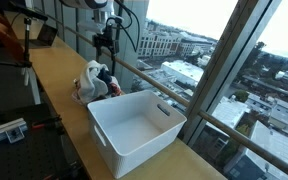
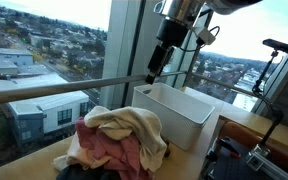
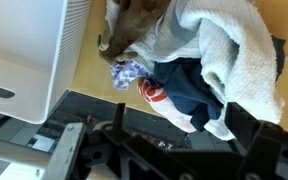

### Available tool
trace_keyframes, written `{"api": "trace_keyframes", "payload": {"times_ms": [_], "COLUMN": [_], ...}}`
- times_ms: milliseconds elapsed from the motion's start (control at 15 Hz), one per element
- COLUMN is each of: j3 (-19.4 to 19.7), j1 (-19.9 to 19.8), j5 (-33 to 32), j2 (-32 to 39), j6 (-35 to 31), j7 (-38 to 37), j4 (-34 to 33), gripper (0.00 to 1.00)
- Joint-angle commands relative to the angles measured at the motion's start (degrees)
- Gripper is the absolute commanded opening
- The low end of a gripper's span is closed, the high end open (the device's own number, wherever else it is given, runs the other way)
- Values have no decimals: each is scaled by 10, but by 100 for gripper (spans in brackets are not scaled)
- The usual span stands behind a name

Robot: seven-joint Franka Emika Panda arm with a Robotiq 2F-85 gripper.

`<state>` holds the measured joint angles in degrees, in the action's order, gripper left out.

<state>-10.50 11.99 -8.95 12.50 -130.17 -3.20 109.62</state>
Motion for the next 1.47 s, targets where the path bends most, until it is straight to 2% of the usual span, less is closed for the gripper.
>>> {"api": "trace_keyframes", "payload": {"times_ms": [0,200,400,667,867,1000,1267,1400], "j3": [-7,-7,8,15,5,6,10,11], "j1": [48,94,144,180,177,162,130,108], "j5": [-72,-146,-258,-414,-499,-542,-584,-579], "j2": [5,15,30,40,49,61,116,158], "j6": [-51,-96,-135,-133,-121,-125,-140,-164], "j7": [-60,-132,-222,-333,-396,-420,-447,-449], "j4": [47,89,106,103,103,106,86,68], "gripper": [100,100,100,100,100,100,100,100]}}
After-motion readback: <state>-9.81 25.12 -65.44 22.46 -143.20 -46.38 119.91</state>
